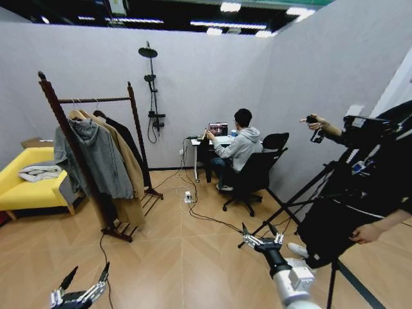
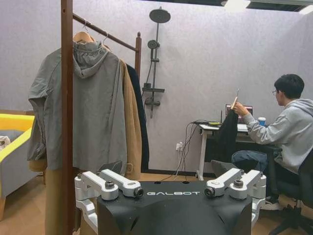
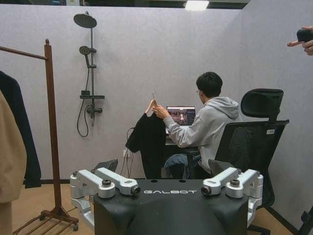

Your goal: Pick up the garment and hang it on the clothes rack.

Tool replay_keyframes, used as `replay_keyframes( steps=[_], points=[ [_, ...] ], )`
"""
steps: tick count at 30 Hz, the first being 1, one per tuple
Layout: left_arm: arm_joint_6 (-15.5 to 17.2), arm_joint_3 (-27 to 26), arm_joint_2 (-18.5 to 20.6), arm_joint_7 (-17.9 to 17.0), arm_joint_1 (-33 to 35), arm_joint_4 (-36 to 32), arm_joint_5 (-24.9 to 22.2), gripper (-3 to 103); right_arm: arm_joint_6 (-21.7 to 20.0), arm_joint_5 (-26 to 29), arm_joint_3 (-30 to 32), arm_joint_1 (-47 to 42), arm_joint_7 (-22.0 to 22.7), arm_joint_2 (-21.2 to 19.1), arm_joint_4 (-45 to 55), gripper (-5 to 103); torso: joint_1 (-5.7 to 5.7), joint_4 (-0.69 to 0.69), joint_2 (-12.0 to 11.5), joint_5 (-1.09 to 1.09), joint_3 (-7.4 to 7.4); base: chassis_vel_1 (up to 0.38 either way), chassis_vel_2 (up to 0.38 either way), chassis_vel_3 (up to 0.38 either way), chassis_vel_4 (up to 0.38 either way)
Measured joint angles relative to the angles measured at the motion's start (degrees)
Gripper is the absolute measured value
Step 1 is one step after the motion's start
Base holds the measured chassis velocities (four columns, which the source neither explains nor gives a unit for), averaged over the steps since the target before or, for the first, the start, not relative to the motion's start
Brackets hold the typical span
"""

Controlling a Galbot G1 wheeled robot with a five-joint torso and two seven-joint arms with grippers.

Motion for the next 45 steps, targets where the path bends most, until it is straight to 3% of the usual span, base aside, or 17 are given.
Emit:
replay_keyframes(
  steps=[31, 45],
  points=[
    [0.0, 0.0, 0.0, 0.0, 0.0, 0.0, 0.0, 100, 0.5, 1.2, -0.6, -0.1, 0.7, 0.6, 0.0, 100, 0.00, 0.00, 0.0, 0.00, 0.00, 0.000, 0.000, 0.000, 0.000],
    [0.0, 0.0, 0.0, 0.0, 0.0, 0.0, 0.0, 100, -0.5, 4.7, 0.1, 0.1, -0.7, 0.5, -0.4, 100, -0.01, 0.00, 0.0, 0.00, -0.01, -0.017, 0.013, 0.012, -0.007]
  ],
)
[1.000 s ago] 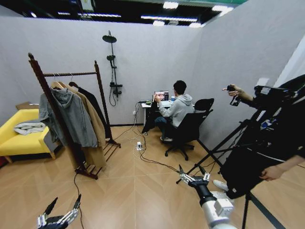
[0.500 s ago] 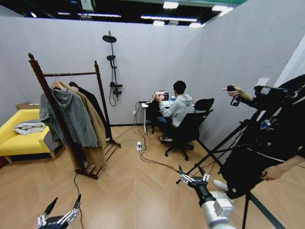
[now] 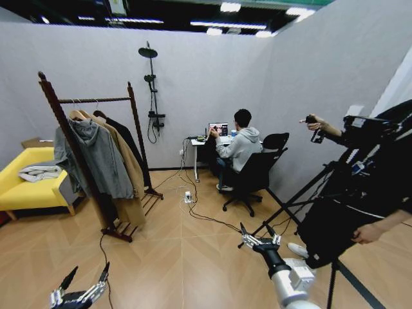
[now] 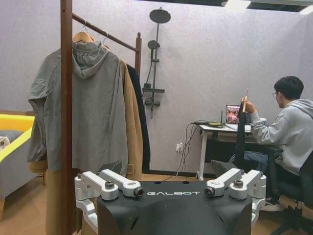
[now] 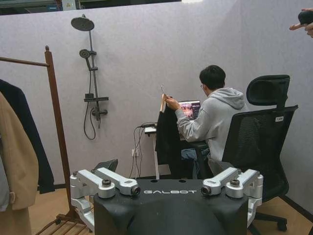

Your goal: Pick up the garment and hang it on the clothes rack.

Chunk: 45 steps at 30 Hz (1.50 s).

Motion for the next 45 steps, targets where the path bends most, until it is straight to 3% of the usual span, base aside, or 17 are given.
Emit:
replay_keyframes(
  steps=[19, 23, 26, 29, 31, 34, 36, 39, 41, 42, 45],
  points=[
    [0.0, 0.0, 0.0, 0.0, 0.0, 0.0, 0.0, 100, 0.0, 1.3, 0.4, -0.7, -1.5, -0.1, 0.0, 100, 0.02, 0.01, 0.0, -0.04, 0.02, -0.217, 0.211, 0.216, -0.206],
    [0.0, 0.0, 0.0, 0.0, 0.0, 0.0, 0.0, 100, 0.2, 1.3, 0.5, -0.6, -1.6, -0.1, -0.5, 100, 0.01, 0.01, 0.0, 0.05, 0.02, -0.336, 0.335, 0.337, -0.341],
    [0.0, 0.0, 0.0, 0.0, 0.0, 0.0, 0.0, 100, 0.4, 1.3, 0.6, -0.4, -1.6, -0.1, -1.0, 100, 0.02, -0.02, 0.0, -0.03, 0.01, -0.366, 0.352, 0.380, -0.362],
    [0.0, 0.0, 0.0, 0.0, 0.0, 0.0, 0.0, 100, 0.6, 1.3, 0.7, -0.2, -1.6, -0.2, -1.4, 100, 0.04, 0.01, 0.0, 0.06, 0.03, -0.336, 0.362, 0.365, -0.377],
    [0.0, 0.0, 0.0, 0.0, 0.0, 0.0, 0.0, 100, 0.8, 1.2, 0.7, -0.2, -1.6, -0.2, -1.5, 100, 0.03, -0.02, 0.0, -0.06, 0.01, -0.401, 0.349, 0.413, -0.355],
    [0.0, 0.0, 0.0, 0.0, 0.0, 0.0, 0.0, 100, 0.9, 1.2, 0.9, -0.2, -1.6, -0.2, -1.7, 100, 0.04, 0.01, 0.0, 0.08, 0.03, -0.329, 0.363, 0.316, -0.344],
    [0.0, 0.0, 0.0, 0.0, 0.0, 0.0, 0.0, 100, 1.2, 1.2, 0.9, -0.3, -1.6, -0.2, -1.8, 100, 0.02, -0.02, 0.0, -0.09, 0.00, -0.325, 0.319, 0.368, -0.342],
    [0.0, 0.0, 0.0, 0.0, 0.0, 0.0, 0.0, 100, 1.5, 1.2, 1.0, -0.2, -1.6, -0.2, -2.0, 100, 0.00, 0.01, 0.0, 0.07, 0.01, -0.347, 0.361, 0.373, -0.356],
    [0.0, 0.0, 0.0, 0.0, 0.0, 0.0, 0.0, 100, 1.6, 1.2, 1.0, -0.2, -1.5, -0.2, -2.1, 100, 0.02, 0.01, 0.0, 0.06, 0.02, -0.327, 0.340, 0.326, -0.321],
    [0.0, 0.0, 0.0, 0.0, 0.0, 0.0, 0.0, 100, 1.7, 1.2, 1.0, -0.2, -1.5, -0.2, -2.2, 100, 0.01, -0.01, 0.0, -0.08, 0.01, -0.371, 0.329, 0.355, -0.321],
    [0.0, 0.0, 0.0, 0.0, 0.0, 0.0, 0.0, 100, 1.8, 1.2, 1.2, -0.2, -1.4, -0.4, -2.3, 100, 0.00, 0.02, 0.0, 0.07, 0.01, -0.358, 0.376, 0.354, -0.362]
  ],
)
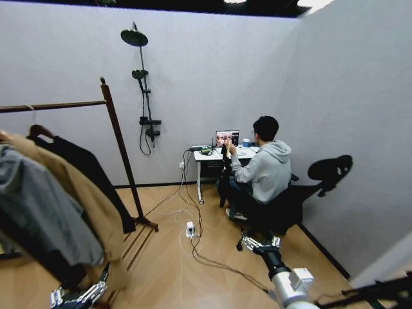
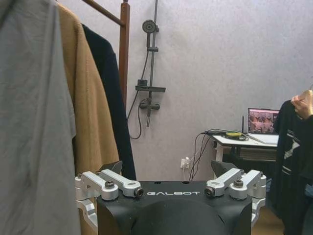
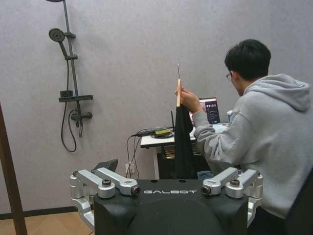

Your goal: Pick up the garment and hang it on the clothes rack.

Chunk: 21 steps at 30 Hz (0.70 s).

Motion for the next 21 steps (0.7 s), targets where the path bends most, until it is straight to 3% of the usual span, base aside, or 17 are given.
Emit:
replay_keyframes(
  steps=[2, 4, 5, 8, 9, 10, 12, 13, 16, 18, 20, 21],
  points=[
    [0.0, 0.0, 0.0, 0.0, 0.0, 0.0, 0.0, 100, 0.1, 0.0, 0.2, 0.1, 0.0, 0.0, -0.1, 100, 0.02, -0.04, 0.0, -0.15, 0.00, -0.377, 0.360, 0.367, -0.361],
    [0.0, 0.0, 0.0, 0.0, 0.0, 0.0, 0.0, 100, 0.1, 0.0, 0.3, 0.1, 0.1, 0.0, -0.1, 100, 0.00, -0.03, 0.0, -0.11, -0.01, -0.381, 0.360, 0.379, -0.355],
    [0.0, 0.0, 0.0, 0.0, 0.0, 0.0, 0.0, 100, 0.2, 0.0, 0.4, 0.1, 0.1, -0.1, -0.2, 100, 0.01, 0.00, 0.0, 0.02, 0.00, -0.320, 0.380, 0.326, -0.368],
    [0.0, 0.0, 0.0, 0.0, 0.0, 0.0, 0.0, 100, 0.3, 0.1, 0.5, 0.2, 0.1, -0.1, -0.3, 100, 0.01, -0.04, 0.0, -0.14, 0.00, -0.333, 0.377, 0.347, -0.354],
    [0.0, 0.0, 0.0, 0.0, 0.0, 0.0, 0.0, 100, 0.3, 0.1, 0.5, 0.2, 0.1, -0.1, -0.3, 100, 0.01, -0.04, 0.0, -0.14, 0.00, -0.359, 0.369, 0.359, -0.360],
    [0.0, 0.0, 0.0, 0.0, 0.0, 0.0, 0.0, 100, 0.6, 0.0, 0.6, 0.3, 0.1, -0.1, -0.5, 100, -0.01, -0.01, 0.0, 0.01, 0.00, -0.364, 0.369, 0.341, -0.374],
    [0.0, 0.0, 0.0, 0.0, 0.0, 0.0, 0.0, 100, 0.8, -0.1, 0.7, 0.4, 0.1, -0.1, -0.7, 100, 0.03, 0.00, 0.0, -0.01, 0.02, -0.348, 0.364, 0.341, -0.326],
    [0.0, 0.0, 0.0, 0.0, 0.0, 0.0, 0.0, 100, 0.9, -0.2, 0.8, 0.4, 0.1, -0.1, -0.7, 100, 0.03, -0.02, 0.0, -0.15, 0.00, -0.348, 0.338, 0.343, -0.326],
    [0.0, 0.0, 0.0, 0.0, 0.0, 0.0, 0.0, 100, 0.9, -0.7, 1.1, 0.4, 0.4, -0.2, -0.7, 100, 0.00, 0.00, 0.0, 0.00, 0.00, -0.351, 0.348, 0.360, -0.377],
    [0.0, 0.0, 0.0, 0.0, 0.0, 0.0, 0.0, 100, 0.8, -1.0, 1.2, 1.3, 1.6, -0.4, -0.7, 100, 0.05, -0.04, 0.0, -0.15, 0.01, -0.364, 0.316, 0.311, -0.316],
    [0.0, 0.0, 0.0, 0.0, 0.0, 0.0, 0.0, 100, 0.7, -1.2, 1.3, 2.1, 2.0, -0.5, -0.7, 100, 0.05, -0.05, 0.0, -0.14, 0.01, -0.251, 0.221, 0.292, -0.288],
    [0.0, 0.0, 0.0, 0.0, 0.0, 0.0, 0.0, 100, 0.5, -1.8, 1.5, 4.0, 3.2, -1.0, -0.9, 100, 0.07, -0.02, 0.0, -0.02, 0.02, -0.126, 0.261, 0.150, -0.244]
  ],
)
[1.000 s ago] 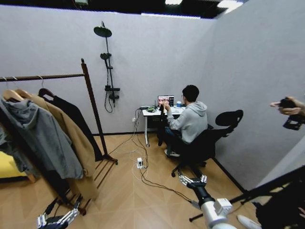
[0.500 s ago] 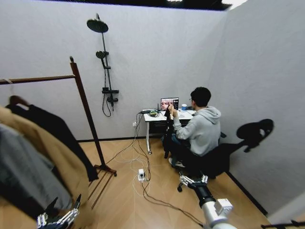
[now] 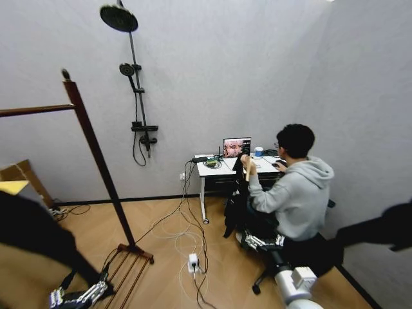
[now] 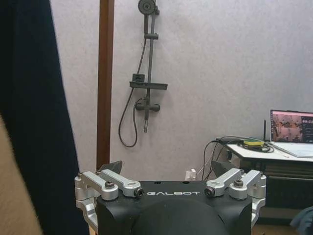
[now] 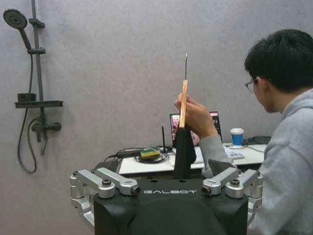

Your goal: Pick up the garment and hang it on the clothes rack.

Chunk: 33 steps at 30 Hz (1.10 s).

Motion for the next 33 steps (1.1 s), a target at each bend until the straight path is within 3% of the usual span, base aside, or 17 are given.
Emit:
replay_keyframes(
  steps=[11, 14, 16, 19, 23, 27, 33],
  points=[
    [0.0, 0.0, 0.0, 0.0, 0.0, 0.0, 0.0, 100, -2.8, 0.5, 2.3, 13.5, 3.7, -4.8, -5.6, 100, -0.13, 0.01, 0.0, -0.05, -0.04, -0.010, 0.026, 0.002, -0.005],
    [0.0, 0.0, 0.0, 0.0, 0.0, 0.0, 0.0, 100, -7.1, 4.3, 3.1, 21.8, 4.0, -9.6, -11.0, 100, -0.13, 0.02, 0.1, -0.05, -0.04, 0.037, -0.035, -0.040, 0.046],
    [0.0, 0.0, 0.0, 0.0, 0.0, 0.0, 0.0, 100, -7.5, 5.1, 2.9, 23.3, 4.0, -10.9, -12.3, 100, -0.12, 0.01, 0.0, -0.04, -0.03, 0.000, 0.000, 0.000, 0.000],
    [0.0, 0.0, 0.0, 0.0, 0.0, 0.0, 0.0, 100, -8.8, 9.2, 1.6, 29.4, 3.8, -16.9, -17.7, 100, -0.05, 0.01, 0.0, -0.04, -0.01, 0.000, 0.000, 0.000, 0.000],
    [0.0, 0.0, 0.0, 0.0, 0.0, 0.0, 0.0, 100, -8.1, 12.4, -0.3, 35.8, 0.1, -21.7, -24.6, 100, -0.04, 0.01, 0.0, -0.04, -0.01, 0.000, 0.000, 0.000, 0.000],
    [0.0, 0.0, 0.0, 0.0, 0.0, 0.0, 0.0, 100, -5.0, 12.8, -2.5, 41.2, -5.1, -23.0, -31.3, 100, -0.05, 0.00, 0.0, -0.04, -0.01, 0.000, 0.000, 0.000, 0.000],
    [0.0, 0.0, 0.0, 0.0, 0.0, 0.0, 0.0, 100, -4.6, 13.5, -5.0, 47.3, -6.4, -22.6, -37.7, 100, -0.06, 0.01, 0.0, -0.06, -0.01, 0.000, 0.000, 0.000, 0.000]
  ],
)
